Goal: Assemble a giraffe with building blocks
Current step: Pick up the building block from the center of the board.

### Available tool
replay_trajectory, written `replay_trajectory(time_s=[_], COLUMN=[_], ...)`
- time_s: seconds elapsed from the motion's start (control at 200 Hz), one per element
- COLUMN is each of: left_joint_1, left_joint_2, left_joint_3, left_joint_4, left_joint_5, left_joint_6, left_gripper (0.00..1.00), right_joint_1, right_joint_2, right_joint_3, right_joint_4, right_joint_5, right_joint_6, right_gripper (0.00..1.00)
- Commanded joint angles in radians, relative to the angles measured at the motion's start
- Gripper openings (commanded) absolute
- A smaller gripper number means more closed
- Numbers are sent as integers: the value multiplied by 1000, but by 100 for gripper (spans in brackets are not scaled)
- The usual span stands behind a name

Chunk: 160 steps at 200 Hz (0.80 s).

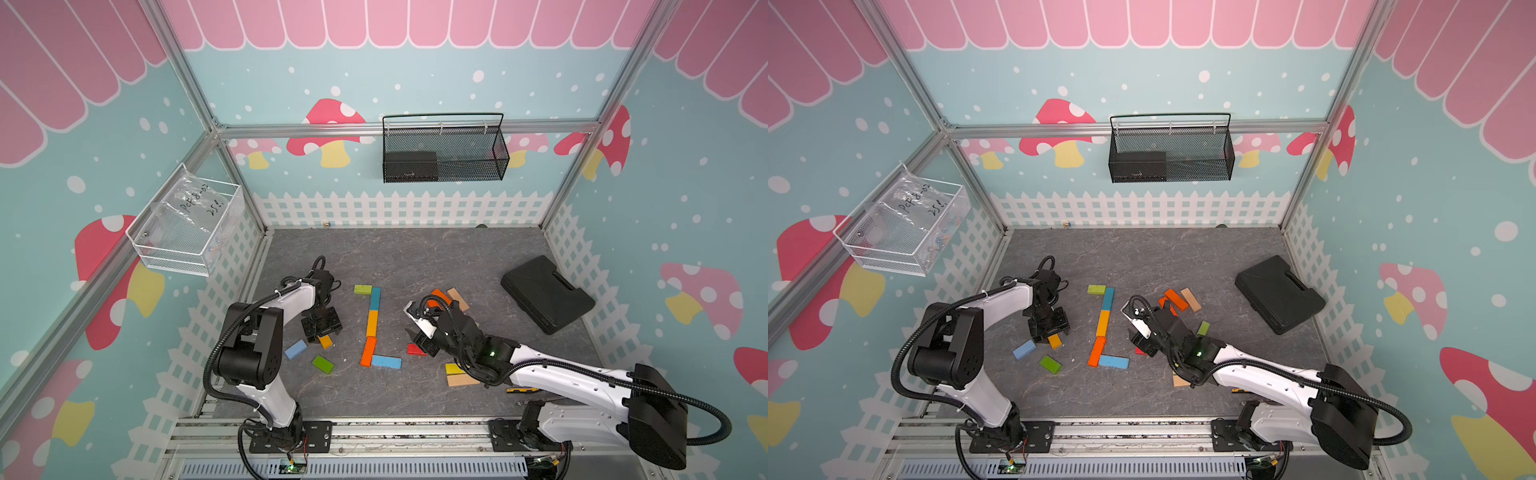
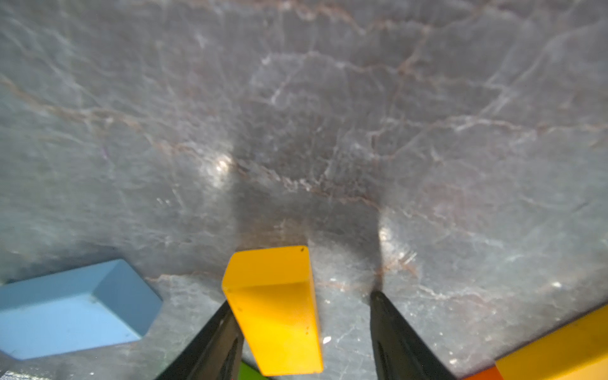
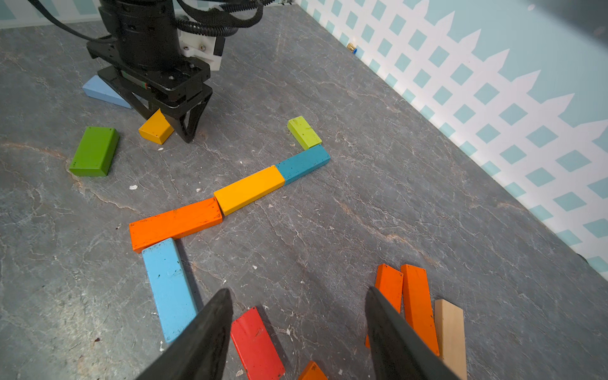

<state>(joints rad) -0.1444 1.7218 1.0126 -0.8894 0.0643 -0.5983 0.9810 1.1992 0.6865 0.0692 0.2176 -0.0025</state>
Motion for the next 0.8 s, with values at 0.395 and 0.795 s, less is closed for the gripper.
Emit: replay_trajectory(time_s=[0.395, 0.795], left_joint_1=[-29, -487], left_joint_2=[-85, -234], left_joint_3=[29, 378], left_joint_4=[-33, -150], left_joint_5=[10, -137], left_joint_6=[28, 308], left_gripper=[28, 22], right_joint_1=[2, 0], right_joint_2=[21, -235], right_joint_3=[47, 17], right_joint_4=[9, -35], right_joint_5=[2, 209], right_joint_6=[0, 75], right_gripper=[65, 65])
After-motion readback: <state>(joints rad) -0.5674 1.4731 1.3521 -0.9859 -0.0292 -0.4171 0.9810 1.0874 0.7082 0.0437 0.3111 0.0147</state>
